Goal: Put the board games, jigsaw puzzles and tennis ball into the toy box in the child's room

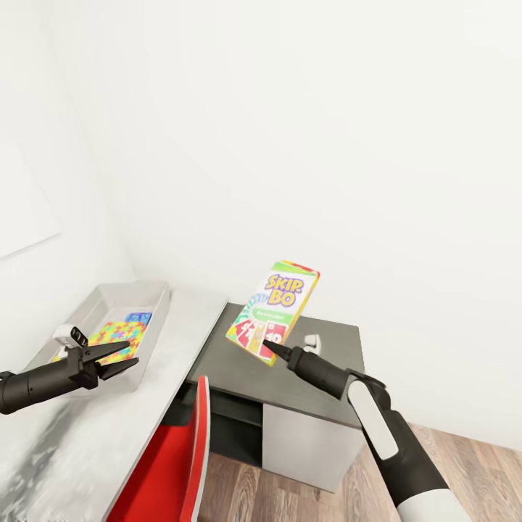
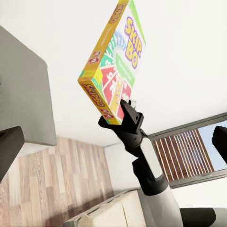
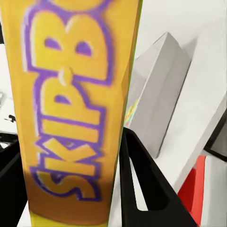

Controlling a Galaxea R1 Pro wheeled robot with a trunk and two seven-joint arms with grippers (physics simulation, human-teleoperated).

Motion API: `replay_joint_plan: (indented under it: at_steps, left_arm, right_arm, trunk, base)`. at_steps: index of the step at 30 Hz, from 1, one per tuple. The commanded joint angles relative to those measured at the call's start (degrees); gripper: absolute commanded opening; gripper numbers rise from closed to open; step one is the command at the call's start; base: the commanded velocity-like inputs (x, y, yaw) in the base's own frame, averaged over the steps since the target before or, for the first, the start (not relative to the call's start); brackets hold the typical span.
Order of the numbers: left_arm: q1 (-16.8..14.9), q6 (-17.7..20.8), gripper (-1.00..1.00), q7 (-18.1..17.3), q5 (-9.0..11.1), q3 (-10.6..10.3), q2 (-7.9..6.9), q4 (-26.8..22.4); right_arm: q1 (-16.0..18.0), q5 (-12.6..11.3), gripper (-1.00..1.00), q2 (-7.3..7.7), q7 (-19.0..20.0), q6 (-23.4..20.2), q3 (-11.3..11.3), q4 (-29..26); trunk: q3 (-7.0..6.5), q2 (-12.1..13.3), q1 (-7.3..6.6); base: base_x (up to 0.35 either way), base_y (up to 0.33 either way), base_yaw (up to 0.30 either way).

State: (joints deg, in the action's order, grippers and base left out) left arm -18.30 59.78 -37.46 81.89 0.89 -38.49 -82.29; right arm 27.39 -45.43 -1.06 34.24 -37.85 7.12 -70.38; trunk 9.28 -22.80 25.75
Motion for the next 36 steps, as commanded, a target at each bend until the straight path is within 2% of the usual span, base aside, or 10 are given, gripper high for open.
replay_joint_plan:
  at_steps: [1,22,36]
  left_arm:
    - [-0.07,0.22,1.00,-0.28,-0.17,0.03,-0.02,0.03]
    - [-0.07,0.22,1.00,-0.04,-0.29,-0.51,0.59,-0.26]
    - [-0.07,0.22,1.00,0.22,-0.32,-0.55,0.78,-0.31]
  right_arm:
    - [-0.03,-0.22,-1.00,0.02,-0.13,-0.38,0.01,-0.34]
    - [-0.14,-0.10,-1.00,0.08,-0.50,-0.24,0.26,-0.81]
    - [-0.14,-0.10,-1.00,0.09,-0.41,-0.20,0.26,-0.76]
  trunk:
    - [0.12,-0.12,0.03]
    - [0.12,-0.12,0.03]
    - [0.12,-0.12,0.03]
  base:
    - [0.000,0.000,0.193]
    - [0.000,-0.007,0.280]
    - [0.012,-0.272,0.293]
